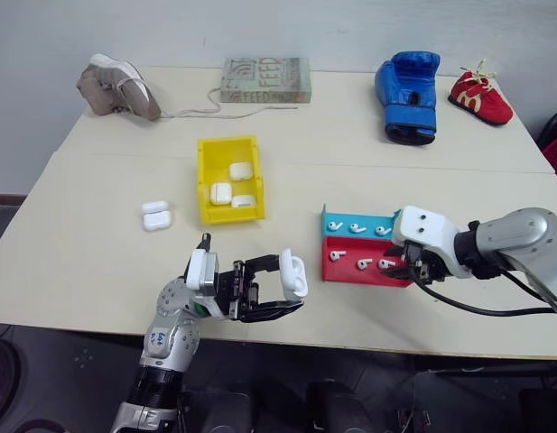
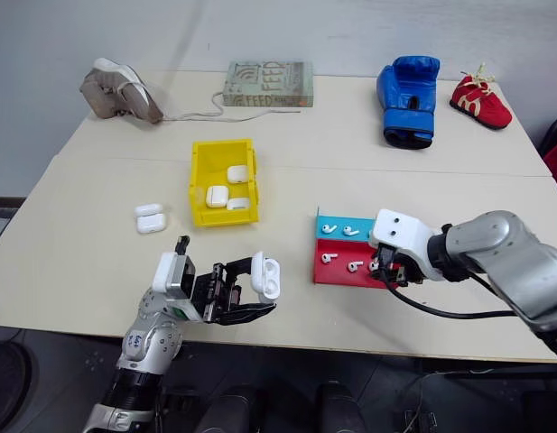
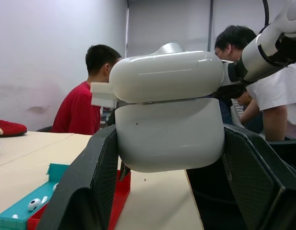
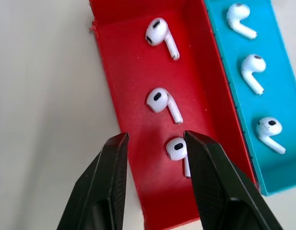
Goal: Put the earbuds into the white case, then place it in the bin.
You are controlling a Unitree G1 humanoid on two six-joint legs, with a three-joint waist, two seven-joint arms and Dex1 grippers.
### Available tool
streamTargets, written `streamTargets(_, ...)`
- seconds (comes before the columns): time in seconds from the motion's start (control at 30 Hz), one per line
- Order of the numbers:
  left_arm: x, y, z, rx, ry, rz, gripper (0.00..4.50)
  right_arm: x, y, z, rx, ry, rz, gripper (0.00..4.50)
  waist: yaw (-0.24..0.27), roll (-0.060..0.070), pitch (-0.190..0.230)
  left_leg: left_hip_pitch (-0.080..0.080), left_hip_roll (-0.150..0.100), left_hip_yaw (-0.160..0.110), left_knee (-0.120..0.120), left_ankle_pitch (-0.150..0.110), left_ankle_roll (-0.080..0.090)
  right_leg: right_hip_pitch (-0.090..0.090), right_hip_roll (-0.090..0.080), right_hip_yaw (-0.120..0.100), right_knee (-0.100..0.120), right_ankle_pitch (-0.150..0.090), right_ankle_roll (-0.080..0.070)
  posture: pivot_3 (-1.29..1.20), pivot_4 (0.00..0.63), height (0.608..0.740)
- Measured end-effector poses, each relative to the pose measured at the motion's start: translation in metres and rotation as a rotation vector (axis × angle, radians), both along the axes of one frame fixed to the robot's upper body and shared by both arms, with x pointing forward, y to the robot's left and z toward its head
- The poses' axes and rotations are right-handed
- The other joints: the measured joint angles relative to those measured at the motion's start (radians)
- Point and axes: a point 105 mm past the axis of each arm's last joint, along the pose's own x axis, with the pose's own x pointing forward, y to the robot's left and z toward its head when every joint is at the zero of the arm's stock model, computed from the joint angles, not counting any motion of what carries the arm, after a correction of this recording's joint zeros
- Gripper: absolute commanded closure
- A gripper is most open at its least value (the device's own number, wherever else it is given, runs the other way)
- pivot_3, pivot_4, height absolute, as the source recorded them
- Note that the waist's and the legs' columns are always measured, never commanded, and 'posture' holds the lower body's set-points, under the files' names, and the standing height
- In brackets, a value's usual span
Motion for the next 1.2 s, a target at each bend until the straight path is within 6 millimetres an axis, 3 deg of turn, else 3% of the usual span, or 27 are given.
streamTargets(0.43,0.0,-0.003,-0.002,0.002,0.012,0.009,1.72,0.019,-0.004,-0.011,-0.086,-0.014,0.032,2.67,0.0,0.0,0.0,0.0,0.0,0.0,0.0,0.0,0.0,0.0,0.0,0.0,0.001,0.0,0.0,0.0,0.15,0.74)
streamTargets(0.63,0.0,-0.003,-0.003,0.006,0.013,0.01,1.72,0.019,-0.002,-0.022,-0.104,0.018,0.054,2.67,0.0,0.0,0.0,0.0,0.0,0.0,0.0,0.0,0.0,0.0,0.0,0.0,0.001,0.0,0.0,0.0,0.15,0.74)
streamTargets(1.2,0.0,0.0,-0.004,0.019,0.016,0.017,1.72,0.021,-0.003,-0.024,-0.139,0.023,0.084,2.67,-0.004,0.0,0.0,0.001,0.0,0.0,0.001,0.0,0.0,0.0,0.0,0.0,0.002,0.0,0.0,0.0,0.15,0.74)
